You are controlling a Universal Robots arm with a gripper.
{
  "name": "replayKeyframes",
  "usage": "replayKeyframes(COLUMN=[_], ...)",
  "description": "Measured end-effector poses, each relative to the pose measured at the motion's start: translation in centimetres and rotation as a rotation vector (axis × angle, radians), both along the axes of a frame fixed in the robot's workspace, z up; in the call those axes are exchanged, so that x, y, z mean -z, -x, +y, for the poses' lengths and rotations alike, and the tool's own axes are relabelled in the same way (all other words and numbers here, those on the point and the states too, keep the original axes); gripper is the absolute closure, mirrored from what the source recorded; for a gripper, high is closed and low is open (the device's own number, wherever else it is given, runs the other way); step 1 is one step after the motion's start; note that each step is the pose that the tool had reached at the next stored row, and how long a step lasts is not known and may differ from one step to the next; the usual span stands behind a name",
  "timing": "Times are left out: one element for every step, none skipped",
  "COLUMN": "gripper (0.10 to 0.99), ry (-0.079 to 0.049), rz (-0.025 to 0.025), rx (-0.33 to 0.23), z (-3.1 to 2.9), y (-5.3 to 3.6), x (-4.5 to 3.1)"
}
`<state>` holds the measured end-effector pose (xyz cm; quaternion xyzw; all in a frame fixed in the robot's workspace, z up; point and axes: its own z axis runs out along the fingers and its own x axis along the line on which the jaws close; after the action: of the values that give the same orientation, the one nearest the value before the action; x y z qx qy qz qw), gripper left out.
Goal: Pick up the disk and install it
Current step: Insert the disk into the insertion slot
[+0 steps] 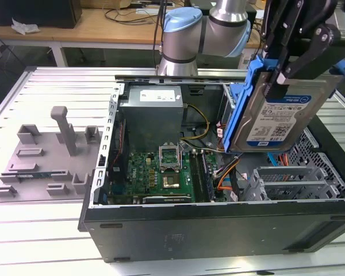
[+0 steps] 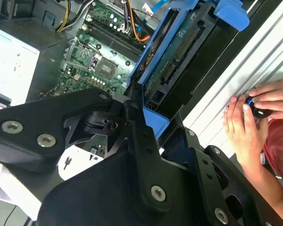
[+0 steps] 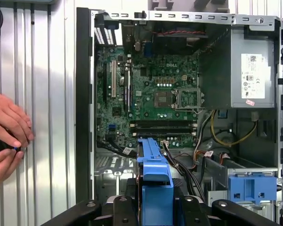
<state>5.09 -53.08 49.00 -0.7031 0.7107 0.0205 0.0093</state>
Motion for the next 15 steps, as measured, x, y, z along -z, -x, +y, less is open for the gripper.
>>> replayKeyframes(gripper=[0.722,0.722,0.722,0.722,0.722,0.722,0.722,0.722,0.722,0.722,0.722,0.722,0.722,0.722,0.722], ry=[0.000,0.000,0.000,0.000,0.000,0.000,0.000,0.000,0.000,-0.004,-0.006,-0.008,-0.008,-0.009,-0.008], rz=[-0.0013,-0.0035,-0.0056,-0.0090,-0.0120,-0.0156,-0.0177,-0.0196,-0.0197,-0.0198,-0.0198,-0.0197,-0.0197,-0.0198,-0.0197], rx=[-0.001,-0.002,-0.003,-0.003,-0.003,-0.003,-0.003,-0.003,-0.003,-0.003,-0.003,-0.003,-0.003,-0.003,-0.003], z=[-0.05,-0.11,-0.16,-0.22,-0.27,-0.32,-0.36,-0.42,-0.50,-0.69,-0.81,-0.97,-1.05,-1.14,-1.20], y=[-0.12,-0.24,-0.33,-0.45,-0.52,-0.63,-0.71,-0.91,-1.10,-1.37,-1.54,-1.87,-2.10,-2.50,-2.85], x=[0.01,0.02,0.03,0.04,0.05,0.07,0.09,0.12,0.12,0.14,0.15,0.15,0.16,0.17,0.17])
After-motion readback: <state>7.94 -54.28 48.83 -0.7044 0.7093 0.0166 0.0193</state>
